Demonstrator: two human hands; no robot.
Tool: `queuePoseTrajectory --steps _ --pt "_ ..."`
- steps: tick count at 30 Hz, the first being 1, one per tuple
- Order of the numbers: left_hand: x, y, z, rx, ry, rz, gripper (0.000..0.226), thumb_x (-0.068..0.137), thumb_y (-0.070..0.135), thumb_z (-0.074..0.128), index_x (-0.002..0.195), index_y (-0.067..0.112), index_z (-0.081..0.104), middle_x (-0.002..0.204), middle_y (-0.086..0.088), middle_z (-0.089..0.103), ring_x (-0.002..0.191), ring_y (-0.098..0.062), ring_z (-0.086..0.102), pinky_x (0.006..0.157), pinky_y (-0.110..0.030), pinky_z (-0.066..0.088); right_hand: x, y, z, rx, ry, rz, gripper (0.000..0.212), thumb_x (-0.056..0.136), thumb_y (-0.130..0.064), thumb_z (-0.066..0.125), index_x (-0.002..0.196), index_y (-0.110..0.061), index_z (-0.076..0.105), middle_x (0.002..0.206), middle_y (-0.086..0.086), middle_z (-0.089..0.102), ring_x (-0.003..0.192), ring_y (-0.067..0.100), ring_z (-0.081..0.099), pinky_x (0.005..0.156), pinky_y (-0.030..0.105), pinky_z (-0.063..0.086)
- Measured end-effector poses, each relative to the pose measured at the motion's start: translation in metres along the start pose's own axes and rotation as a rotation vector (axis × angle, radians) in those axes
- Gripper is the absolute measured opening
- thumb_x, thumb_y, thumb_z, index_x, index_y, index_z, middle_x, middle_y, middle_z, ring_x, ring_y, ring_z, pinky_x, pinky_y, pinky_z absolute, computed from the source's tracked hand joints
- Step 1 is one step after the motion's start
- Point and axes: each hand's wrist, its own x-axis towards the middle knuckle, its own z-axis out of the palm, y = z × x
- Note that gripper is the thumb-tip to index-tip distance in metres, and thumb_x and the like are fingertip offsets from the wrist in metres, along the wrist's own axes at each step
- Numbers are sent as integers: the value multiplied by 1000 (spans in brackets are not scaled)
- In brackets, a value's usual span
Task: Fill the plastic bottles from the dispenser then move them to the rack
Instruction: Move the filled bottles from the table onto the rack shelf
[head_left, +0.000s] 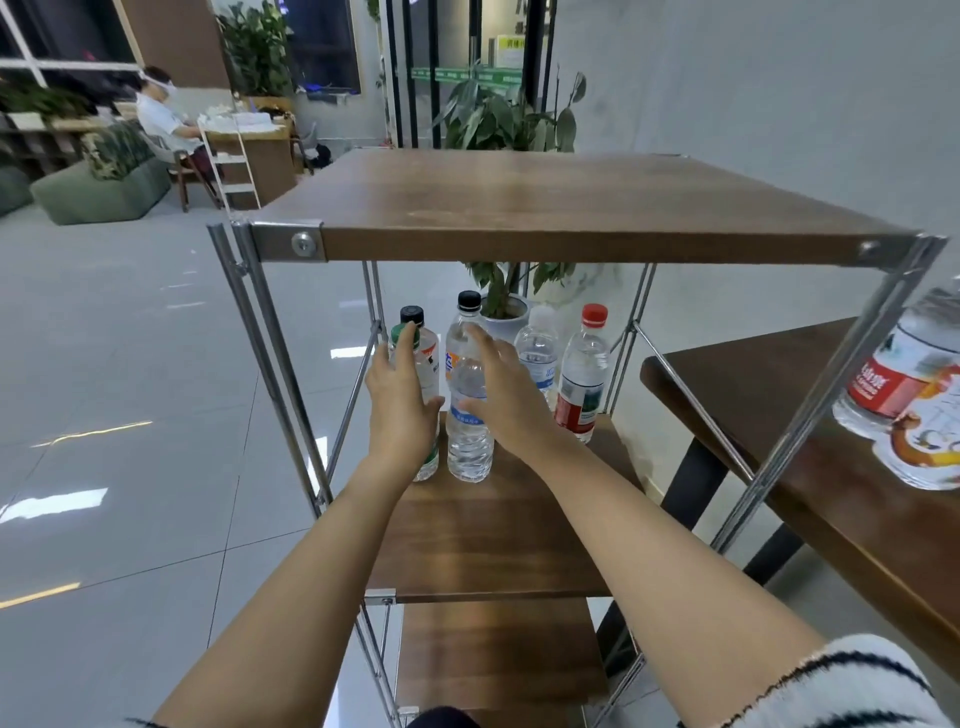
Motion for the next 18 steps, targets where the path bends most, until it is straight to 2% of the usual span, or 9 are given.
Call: queuePoseTrajectory --steps 3,7,9,12,16,18 --pt "-19 13 -12 28 5 86 77 79 -3 74 143 21 39 151 -11 32 139 -31 28 107 -44 37 -20 -6 -19 -46 -7 -18 82 87 -7 71 150 -31 25 150 7 37 131 29 47 97 46 50" --pt "-49 30 -27 162 -70 160 50 87 13 71 133 19 54 146 -5 41 136 -23 31 94 -42 48 -62 -16 -64 -214 -100 -17 56 97 -21 59 147 -31 36 147 -1 45 131 22 45 94 36 43" --pt "-65 44 -34 154 -118 214 38 91 20 68 128 19 60 140 -2 50 131 -23 40 89 -40 48 -89 -21 -88 -287 -114 -13 46 100 -26 54 145 -29 43 144 -3 49 129 19 47 90 33 41" --pt "-84 71 -40 109 -176 312 27 92 23 67 119 20 66 125 0 62 115 -22 54 80 -31 44 -131 -26 -123 -343 -60 32 40 97 -27 57 137 -29 54 139 -5 56 126 19 51 93 38 48" --pt "-107 122 -33 10 -260 396 21 92 26 67 113 27 69 114 4 68 99 -19 62 79 -37 51 -187 -24 -174 -424 24 94 37 99 -33 55 136 -32 55 136 -12 57 124 10 51 94 31 44" --pt "-118 151 -26 -24 -281 461 19 92 30 66 111 29 69 110 7 69 96 -16 61 75 -35 51 -213 -17 -203 -456 63 148 36 100 -33 54 136 -33 53 136 -13 56 123 10 50 94 30 44"
